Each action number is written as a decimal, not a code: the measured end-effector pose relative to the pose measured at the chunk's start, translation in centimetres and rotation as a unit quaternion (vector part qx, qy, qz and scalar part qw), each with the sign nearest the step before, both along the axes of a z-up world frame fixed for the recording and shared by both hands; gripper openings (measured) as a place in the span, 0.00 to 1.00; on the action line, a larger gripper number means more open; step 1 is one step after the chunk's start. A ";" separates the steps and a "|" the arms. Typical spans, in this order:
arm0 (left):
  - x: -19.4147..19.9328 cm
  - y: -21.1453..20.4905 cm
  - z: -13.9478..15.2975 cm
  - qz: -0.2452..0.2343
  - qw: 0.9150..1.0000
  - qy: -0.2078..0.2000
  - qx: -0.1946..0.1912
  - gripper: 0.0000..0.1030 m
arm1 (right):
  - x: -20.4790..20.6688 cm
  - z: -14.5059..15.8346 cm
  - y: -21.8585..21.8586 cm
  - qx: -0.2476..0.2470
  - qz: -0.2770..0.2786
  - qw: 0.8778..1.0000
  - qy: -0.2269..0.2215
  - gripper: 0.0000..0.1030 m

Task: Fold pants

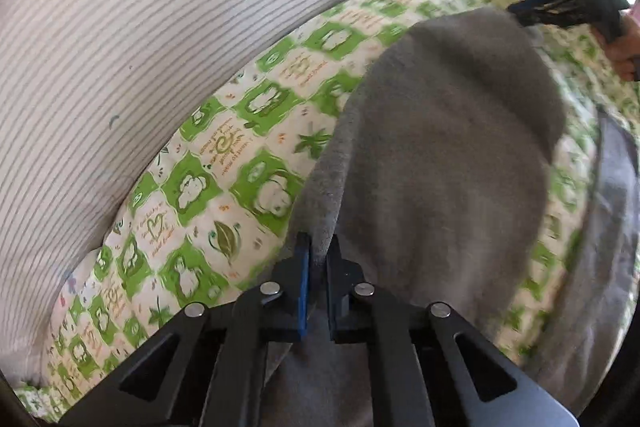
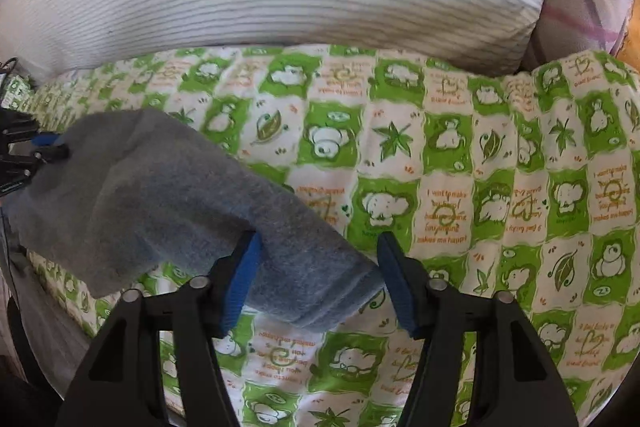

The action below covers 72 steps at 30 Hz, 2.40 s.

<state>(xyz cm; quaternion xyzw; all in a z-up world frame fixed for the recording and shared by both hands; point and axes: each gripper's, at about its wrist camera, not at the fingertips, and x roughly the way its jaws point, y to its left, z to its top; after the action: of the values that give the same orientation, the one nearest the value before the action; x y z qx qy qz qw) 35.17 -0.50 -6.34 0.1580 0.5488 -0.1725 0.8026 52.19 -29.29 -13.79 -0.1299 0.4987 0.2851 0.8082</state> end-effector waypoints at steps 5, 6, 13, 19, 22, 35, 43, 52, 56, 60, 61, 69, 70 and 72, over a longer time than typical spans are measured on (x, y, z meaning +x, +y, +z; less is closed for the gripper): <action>-4.1 0.1 3.3 -0.006 0.999 -0.026 -0.036 0.03 | -2.6 3.0 -1.7 0.037 -0.019 0.998 -0.044 0.03; -5.1 0.2 4.0 -0.008 0.999 -0.030 -0.043 0.03 | -3.1 3.6 -2.3 0.043 -0.027 0.997 -0.053 0.03; -12.2 -0.6 7.5 -0.012 0.993 -0.058 -0.100 0.03 | -9.2 5.7 -6.3 0.062 -0.049 0.992 -0.095 0.03; -17.2 -2.9 7.5 -0.010 0.991 -0.052 -0.125 0.03 | -14.8 4.3 -9.3 0.074 -0.059 0.990 -0.102 0.03; -19.4 -3.7 7.6 -0.004 0.990 -0.056 -0.131 0.03 | -16.7 3.3 -10.2 0.088 -0.067 0.989 -0.101 0.03; -27.0 -5.8 5.3 0.033 0.989 -0.053 -0.135 0.03 | -23.6 -0.8 -12.5 0.114 -0.070 0.986 -0.104 0.03; -27.2 -6.6 0.4 0.044 0.992 -0.014 -0.118 0.08 | -24.9 -3.5 -12.6 0.084 -0.097 0.990 -0.056 0.09; -29.2 -2.4 2.7 0.071 0.989 -0.039 -0.127 0.35 | -30.6 1.9 -9.4 0.162 -0.065 0.979 -0.101 0.62; -30.3 1.1 4.2 0.088 0.987 -0.063 -0.115 0.35 | -31.9 3.4 -4.9 0.189 -0.021 0.977 -0.094 0.62; -30.9 5.2 5.0 0.118 0.986 -0.076 -0.093 0.37 | -33.3 4.4 1.4 0.197 0.038 0.976 -0.089 0.62; -31.0 5.9 5.1 0.127 0.985 -0.078 -0.088 0.37 | -33.7 4.5 3.0 0.201 0.052 0.975 -0.084 0.62; -32.7 15.9 5.9 0.215 0.970 -0.088 -0.071 0.38 | -37.9 3.6 15.6 0.203 0.138 0.968 -0.050 0.62; -32.9 17.0 6.0 0.225 0.968 -0.088 -0.073 0.38 | -38.4 3.4 17.1 0.203 0.147 0.967 -0.046 0.62; -33.3 19.3 6.2 0.244 0.963 -0.087 -0.076 0.38 | -39.4 2.9 19.6 0.200 0.160 0.966 -0.039 0.62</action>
<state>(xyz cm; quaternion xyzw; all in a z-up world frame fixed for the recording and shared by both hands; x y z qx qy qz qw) 1.91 18.77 -0.09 -0.0275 0.4837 0.0014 0.8748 12.82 -9.70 -10.88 -0.0552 0.3726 0.4994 0.7802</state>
